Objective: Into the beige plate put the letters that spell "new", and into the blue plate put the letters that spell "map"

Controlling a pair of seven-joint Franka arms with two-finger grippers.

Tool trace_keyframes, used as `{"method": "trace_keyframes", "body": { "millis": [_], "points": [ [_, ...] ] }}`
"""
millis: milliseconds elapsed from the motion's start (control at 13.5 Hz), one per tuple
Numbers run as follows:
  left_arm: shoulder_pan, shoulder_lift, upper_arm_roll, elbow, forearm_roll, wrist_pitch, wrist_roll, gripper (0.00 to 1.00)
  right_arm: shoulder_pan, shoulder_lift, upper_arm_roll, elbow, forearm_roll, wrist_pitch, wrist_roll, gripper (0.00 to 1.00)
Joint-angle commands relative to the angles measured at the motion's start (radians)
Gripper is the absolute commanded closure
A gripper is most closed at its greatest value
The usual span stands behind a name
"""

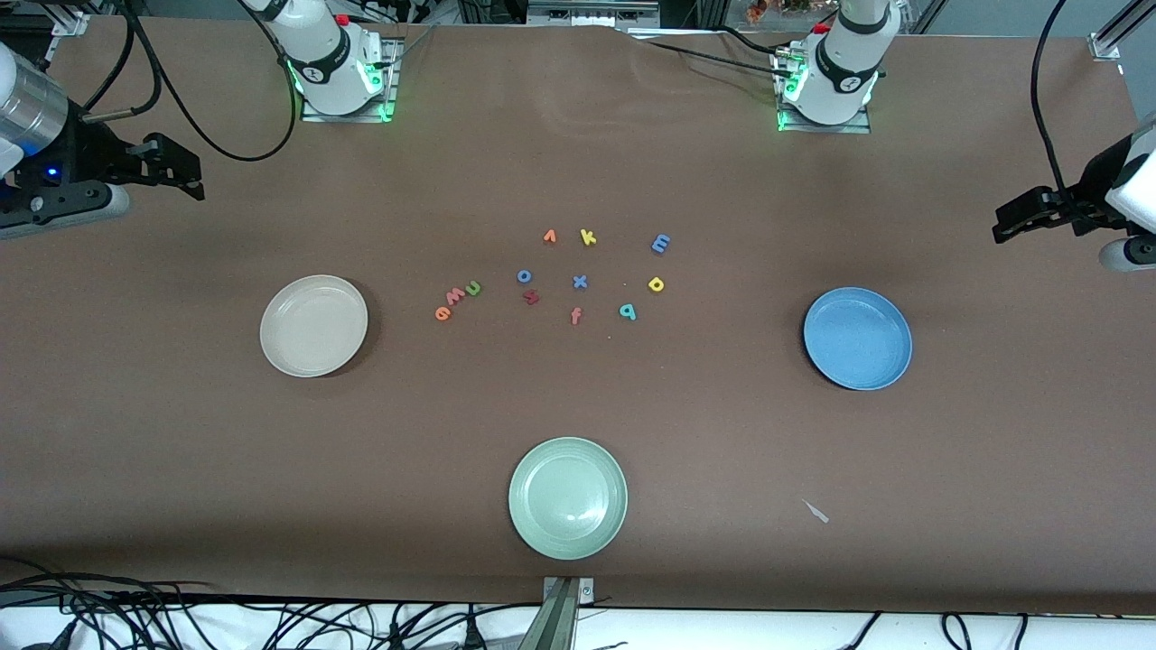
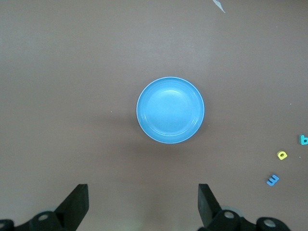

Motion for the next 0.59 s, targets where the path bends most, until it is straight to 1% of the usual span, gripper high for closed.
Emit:
{"method": "trace_keyframes", "body": {
  "millis": [0,518],
  "points": [
    [0.002,-0.016,0.006,-0.015,-0.022,0.006,0.023,0.00,-0.007,-0.003,0.011,0.006,-0.007,0.001,0.006,0.00],
    [0.004,-0.016,0.006,-0.013,-0.022,0.005,0.025,0.00,-0.007,-0.004,0.012,0.006,-0.005,0.001,0.006,0.00]
  ]
}}
